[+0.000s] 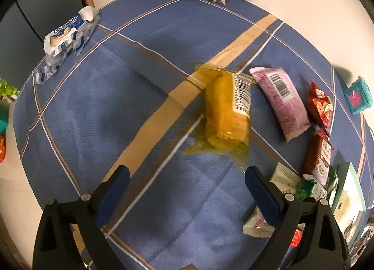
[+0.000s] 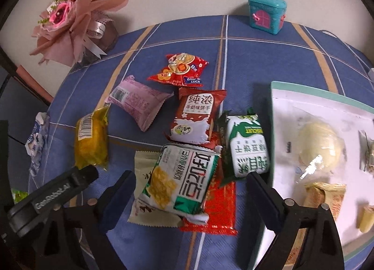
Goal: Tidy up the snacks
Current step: 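Grasp the white-green corn snack packet with right tool while left tool grasps the white red-lettered cookie packet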
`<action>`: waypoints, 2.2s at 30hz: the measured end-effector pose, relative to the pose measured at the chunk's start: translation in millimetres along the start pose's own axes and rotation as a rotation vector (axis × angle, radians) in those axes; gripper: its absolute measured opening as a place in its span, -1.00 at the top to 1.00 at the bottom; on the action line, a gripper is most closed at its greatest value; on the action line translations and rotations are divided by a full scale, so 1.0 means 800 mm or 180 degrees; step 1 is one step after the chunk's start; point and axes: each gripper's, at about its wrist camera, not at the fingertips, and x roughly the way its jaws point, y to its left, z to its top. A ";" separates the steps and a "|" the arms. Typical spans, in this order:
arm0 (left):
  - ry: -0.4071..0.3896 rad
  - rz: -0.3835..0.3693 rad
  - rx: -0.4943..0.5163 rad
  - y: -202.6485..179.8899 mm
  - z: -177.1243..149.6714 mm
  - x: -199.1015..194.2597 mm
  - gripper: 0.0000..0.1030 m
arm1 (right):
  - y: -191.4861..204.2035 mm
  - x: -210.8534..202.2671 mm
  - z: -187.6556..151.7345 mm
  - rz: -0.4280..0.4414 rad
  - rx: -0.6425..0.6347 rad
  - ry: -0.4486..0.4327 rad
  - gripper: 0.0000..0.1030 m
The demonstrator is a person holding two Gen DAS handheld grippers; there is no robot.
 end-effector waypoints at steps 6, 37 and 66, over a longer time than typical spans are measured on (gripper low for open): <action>0.0020 -0.0028 -0.0051 0.005 0.002 0.004 -0.92 | 0.010 0.009 0.003 -0.0077 -0.0089 0.0005 -0.68; 0.0464 -0.0546 0.0894 -0.108 -0.027 0.040 -0.92 | -0.021 -0.009 -0.027 -0.0061 -0.0335 0.0289 -0.03; 0.0035 -0.0474 0.0851 -0.078 -0.022 -0.041 -0.03 | -0.015 -0.034 -0.018 0.0030 -0.0323 0.0145 -0.01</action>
